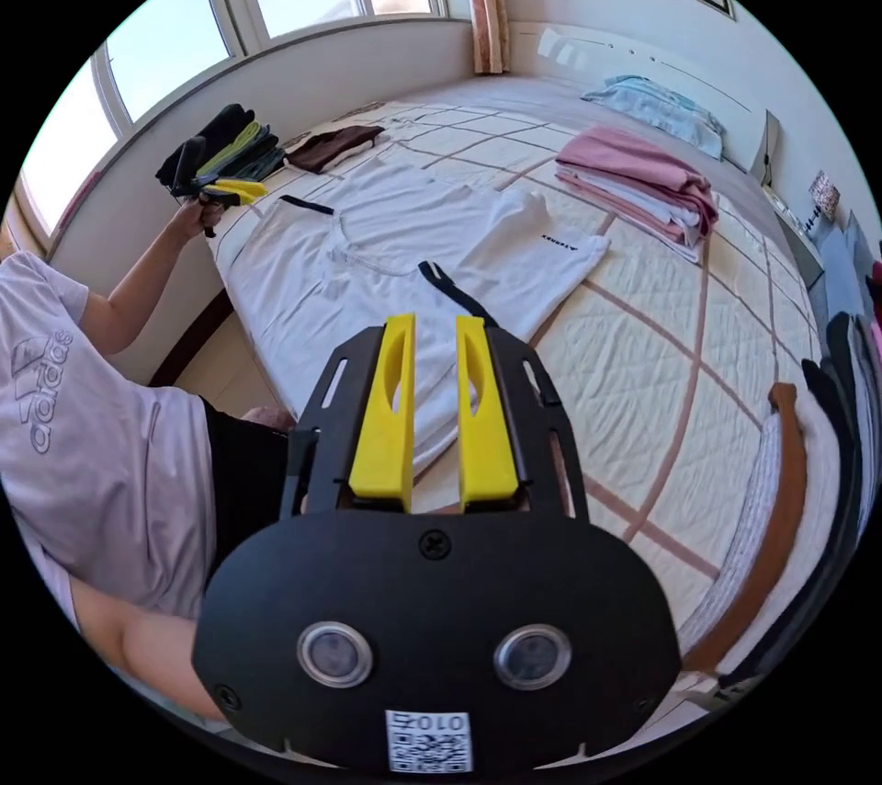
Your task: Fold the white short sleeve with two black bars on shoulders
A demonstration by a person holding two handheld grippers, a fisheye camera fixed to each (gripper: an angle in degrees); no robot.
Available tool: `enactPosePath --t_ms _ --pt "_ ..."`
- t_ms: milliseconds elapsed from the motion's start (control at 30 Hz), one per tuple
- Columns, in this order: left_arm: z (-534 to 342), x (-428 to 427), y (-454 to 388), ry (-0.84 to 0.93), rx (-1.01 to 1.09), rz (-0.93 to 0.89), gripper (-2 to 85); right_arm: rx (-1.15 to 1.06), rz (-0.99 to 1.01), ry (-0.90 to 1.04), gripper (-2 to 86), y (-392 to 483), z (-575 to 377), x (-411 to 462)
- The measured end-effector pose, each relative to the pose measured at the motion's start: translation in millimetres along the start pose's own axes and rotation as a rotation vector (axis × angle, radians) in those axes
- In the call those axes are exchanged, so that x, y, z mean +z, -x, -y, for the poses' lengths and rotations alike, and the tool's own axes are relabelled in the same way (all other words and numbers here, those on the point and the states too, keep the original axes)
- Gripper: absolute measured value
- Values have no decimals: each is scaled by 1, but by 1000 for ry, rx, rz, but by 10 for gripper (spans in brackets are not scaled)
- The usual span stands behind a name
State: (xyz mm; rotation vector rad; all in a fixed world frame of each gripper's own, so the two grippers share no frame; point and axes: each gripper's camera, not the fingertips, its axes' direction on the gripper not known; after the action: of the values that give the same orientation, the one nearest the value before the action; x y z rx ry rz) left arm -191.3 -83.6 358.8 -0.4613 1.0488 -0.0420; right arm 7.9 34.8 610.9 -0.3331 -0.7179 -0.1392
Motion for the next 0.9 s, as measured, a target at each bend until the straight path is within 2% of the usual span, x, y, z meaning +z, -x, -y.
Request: enactPosePath --t_ms 133,267,333,500,633,700,833,900 --pt "53 41 4 146 145 -78 101 -75 -77 120 72 -13 31 30" --pt "79 71 6 248 212 -107 87 -116 -15 166 65 -33 41 48" --pt "87 82 8 267 242 -183 62 -111 35 205 53 -42 40 53" --pt "82 70 20 146 244 -198 28 -107 53 71 35 -49 25 21" --pt "78 96 40 222 152 -152 49 -54 104 129 43 -73 22 43" --pt "80 93 44 200 134 -142 61 -66 107 126 53 -74 28 43" --pt "84 48 55 59 74 -74 96 -8 92 2 65 -96 42 10" --pt "89 28 75 -14 -24 -4 108 79 4 -53 66 -116 53 -2"
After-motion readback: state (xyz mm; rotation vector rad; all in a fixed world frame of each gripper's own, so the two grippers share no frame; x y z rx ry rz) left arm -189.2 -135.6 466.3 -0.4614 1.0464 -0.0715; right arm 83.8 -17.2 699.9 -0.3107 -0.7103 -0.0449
